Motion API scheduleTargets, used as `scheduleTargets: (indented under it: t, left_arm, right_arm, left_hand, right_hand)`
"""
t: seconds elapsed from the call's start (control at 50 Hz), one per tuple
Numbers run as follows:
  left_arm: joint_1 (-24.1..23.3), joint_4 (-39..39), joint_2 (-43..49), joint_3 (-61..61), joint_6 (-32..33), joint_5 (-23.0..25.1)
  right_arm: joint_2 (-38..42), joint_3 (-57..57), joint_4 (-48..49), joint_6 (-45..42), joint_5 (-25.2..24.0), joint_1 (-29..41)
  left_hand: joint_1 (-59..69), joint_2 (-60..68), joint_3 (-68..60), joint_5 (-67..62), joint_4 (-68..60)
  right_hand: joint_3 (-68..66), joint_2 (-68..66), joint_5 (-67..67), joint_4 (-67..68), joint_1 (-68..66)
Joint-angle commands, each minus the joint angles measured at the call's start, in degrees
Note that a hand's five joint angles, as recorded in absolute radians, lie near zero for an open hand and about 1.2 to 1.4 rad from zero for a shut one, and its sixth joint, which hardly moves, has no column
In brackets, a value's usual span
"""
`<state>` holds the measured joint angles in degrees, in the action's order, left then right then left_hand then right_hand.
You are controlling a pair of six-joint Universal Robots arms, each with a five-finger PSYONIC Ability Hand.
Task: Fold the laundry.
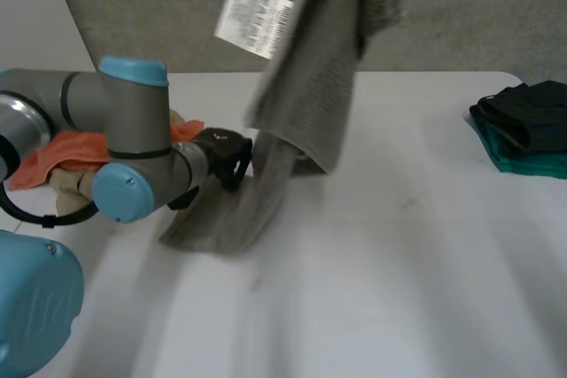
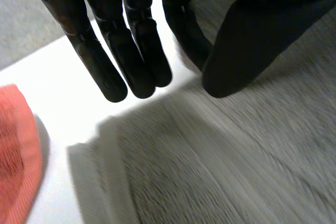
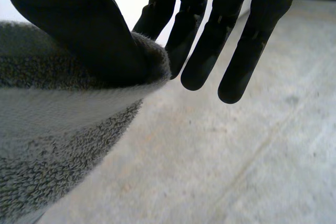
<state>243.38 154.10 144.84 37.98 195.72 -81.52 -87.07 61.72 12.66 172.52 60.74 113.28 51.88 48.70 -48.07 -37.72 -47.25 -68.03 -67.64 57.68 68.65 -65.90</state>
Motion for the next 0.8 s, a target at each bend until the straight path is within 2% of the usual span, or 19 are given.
scheduleTargets:
  t: [0.02, 0.1, 0.18, 0.26, 0.3, 0.32, 0.4, 0.6, 0.7, 0.8]
  left_arm:
    - [2.80, 4.87, -8.24, -8.77, -3.85, -9.16]
    - [3.51, 7.35, -11.93, -14.58, -4.64, -12.44]
    - [3.51, 7.44, -14.49, -17.14, -5.26, -11.83]
    - [3.07, 6.39, -15.46, -14.79, -5.52, -10.16]
    - [2.89, 5.42, -15.20, -12.67, -5.79, -9.02]
    - [2.81, 4.20, -14.68, -10.23, -6.31, -7.53]
    - [2.72, 1.73, -11.52, -4.85, -7.81, -4.01]
    - [3.07, -1.17, -2.99, -0.89, -12.11, 0.39]
    - [2.46, -1.35, -0.79, -0.89, -15.80, 7.32]
    - [1.49, -2.49, -0.17, -0.27, -20.54, 15.58]
  right_arm:
    - [10.06, -0.80, 0.43, -6.21, 1.13, -3.67]
    - [15.25, -4.05, 0.27, -11.13, 4.37, -4.99]
    - [18.25, -6.69, 0.35, -13.87, 7.63, -5.00]
    - [18.26, -6.18, 0.17, -14.49, 7.73, -3.86]
    - [17.73, -5.21, 0.44, -14.23, 7.20, -2.72]
    - [16.51, -4.42, 0.87, -13.70, 6.50, -1.84]
    - [12.29, -3.01, 3.68, -11.33, 4.48, -0.16]
    - [3.58, -1.34, 7.47, 4.22, -0.36, -0.95]
    - [1.30, -1.42, 9.75, 12.04, -2.38, -1.31]
    - [1.29, -2.04, 11.42, 13.20, -2.21, -0.86]
  left_hand:
    - [28.12, 31.30, -31.93, -32.28, -32.75]
    - [28.12, 31.30, -31.93, -32.28, -32.75]
    - [28.12, 31.30, -31.93, -32.28, -32.75]
    - [26.14, 29.32, -29.95, -30.30, -30.77]
    - [5.19, 8.38, -9.01, -9.35, -9.82]
    - [-14.73, -11.54, 10.91, 10.56, 10.09]
    - [-29.55, -26.36, 25.73, 25.38, 24.91]
    - [-35.78, -32.60, 31.97, 31.62, 31.15]
    - [-38.48, -35.29, 34.66, 34.31, 33.84]
    - [-36.64, -33.45, 32.82, 32.47, 32.00]
  right_hand:
    - [-11.97, -12.36, 12.32, 11.35, -14.10]
    - [-11.97, -12.36, 12.32, 11.35, -14.10]
    - [-11.97, -12.36, 12.32, 11.35, -14.10]
    - [-11.97, -12.36, 12.32, 11.35, -14.10]
    - [-11.97, -12.36, 12.32, 11.35, -14.10]
    - [-11.97, -12.36, 12.32, 11.35, -14.10]
    - [-11.97, -12.36, 12.32, 11.35, -14.10]
    - [-11.97, -12.36, 12.32, 11.35, -14.10]
    - [-11.97, -12.36, 12.32, 11.35, -14.10]
    - [-11.97, -12.36, 12.32, 11.35, -14.10]
